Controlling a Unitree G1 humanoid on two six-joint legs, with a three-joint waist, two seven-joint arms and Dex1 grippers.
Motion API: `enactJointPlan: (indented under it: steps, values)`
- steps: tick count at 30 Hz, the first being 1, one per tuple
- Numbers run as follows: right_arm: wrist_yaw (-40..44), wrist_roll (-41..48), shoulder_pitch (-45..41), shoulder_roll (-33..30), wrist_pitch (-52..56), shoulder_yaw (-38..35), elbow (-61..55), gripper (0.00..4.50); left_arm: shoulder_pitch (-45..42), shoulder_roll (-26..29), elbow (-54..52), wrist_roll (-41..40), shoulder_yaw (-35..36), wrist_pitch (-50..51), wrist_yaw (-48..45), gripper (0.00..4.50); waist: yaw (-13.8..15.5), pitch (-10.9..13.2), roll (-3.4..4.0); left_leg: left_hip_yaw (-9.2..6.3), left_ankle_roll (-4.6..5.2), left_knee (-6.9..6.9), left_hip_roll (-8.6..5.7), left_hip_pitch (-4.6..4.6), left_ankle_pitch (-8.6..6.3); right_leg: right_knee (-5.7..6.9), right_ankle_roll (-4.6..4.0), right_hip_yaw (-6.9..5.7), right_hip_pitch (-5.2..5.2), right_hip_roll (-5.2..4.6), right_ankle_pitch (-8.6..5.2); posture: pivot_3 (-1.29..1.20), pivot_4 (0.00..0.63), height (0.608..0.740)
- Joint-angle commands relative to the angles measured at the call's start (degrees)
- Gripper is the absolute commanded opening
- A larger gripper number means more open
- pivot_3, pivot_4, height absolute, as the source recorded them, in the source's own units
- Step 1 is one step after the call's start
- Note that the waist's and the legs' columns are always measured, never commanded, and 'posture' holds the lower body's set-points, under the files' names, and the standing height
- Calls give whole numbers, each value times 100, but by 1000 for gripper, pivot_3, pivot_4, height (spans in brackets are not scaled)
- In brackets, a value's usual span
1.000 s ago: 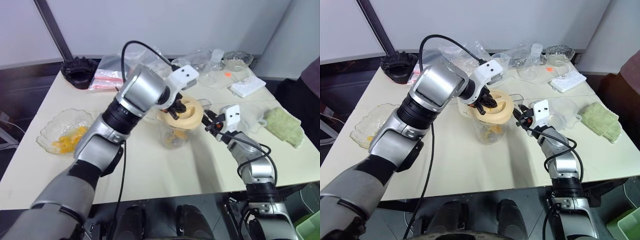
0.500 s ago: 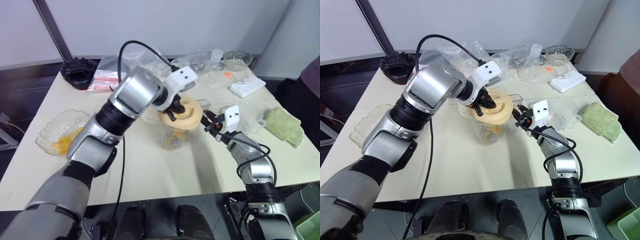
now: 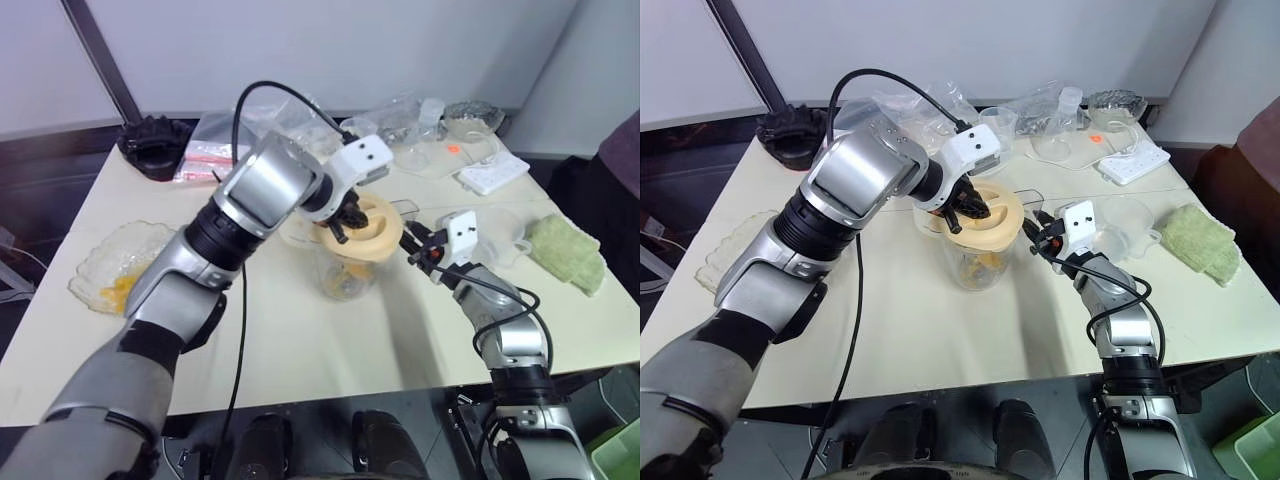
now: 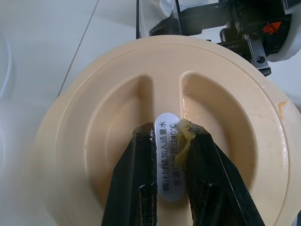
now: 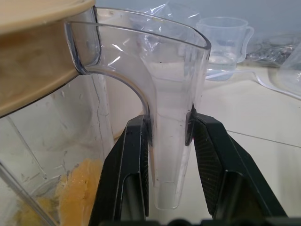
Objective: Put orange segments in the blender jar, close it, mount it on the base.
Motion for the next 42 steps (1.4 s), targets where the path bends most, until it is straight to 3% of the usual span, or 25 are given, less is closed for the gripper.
enactJointPlan:
  steps: [1, 3, 4, 11, 20, 29, 37, 42]
  values:
    - [21, 14, -108, 20, -135, 9, -295, 829, 515, -163, 401, -348, -680, 525, -60, 247, -1, 0, -1, 0, 0, 0, -3, 0, 0, -2, 0, 0, 1, -4, 0, 0, 150, 740]
    - [21, 8, -111, 20, -137, 7, -289, 829, 520, -172, 396, -372, -661, 544, -33, 247, -2, 0, -1, 0, -1, 0, -3, 0, -1, -4, 0, 1, 2, -6, 0, 0, 150, 740]
    - [21, 6, -112, 21, -137, 7, -286, 829, 533, -161, 376, -388, -668, 526, -35, 1292, -2, 1, -3, 0, -3, 0, -3, 0, -2, -5, 0, 1, 2, -7, 0, 0, 150, 740]
    - [55, -6, -95, 14, -138, 7, -292, 829, 552, -59, 218, -505, -697, 445, 41, 4448, 1, -6, -14, 0, -4, -24, -3, 0, -2, -13, 0, 1, -6, -7, 0, 0, 150, 740]
    - [70, -43, -56, 27, -180, 34, -253, 829, -347, -28, 349, -609, -86, 96, -100, 4448, 12, 20, -42, -4, -1, -64, -23, 9, 0, -16, 0, 4, -19, -11, -5, 0, 150, 740]
    - [101, -52, -11, 7, -220, 46, -198, 829, -1558, 28, 829, -846, 584, -495, -314, 4448, 16, 72, -43, 3, -1, -46, -49, -178, 8, 11, 18, 16, -175, 2, 19, 0, 150, 740]
    - [124, -59, -41, -25, -239, 55, -134, 829, -1651, 312, 706, -928, 588, -542, -336, 4448, -1, 109, -33, 0, 1, -59, -47, -167, 7, 22, 29, 18, -176, 16, 11, 0, 150, 740]
    - [95, -57, -29, -43, -257, 15, -141, 829, -1523, 522, 1049, -809, 1304, -1588, 110, 4448, -2, 115, -33, 3, 0, -44, -47, -167, 7, 29, 26, 20, -175, 15, 14, 0, 150, 740]
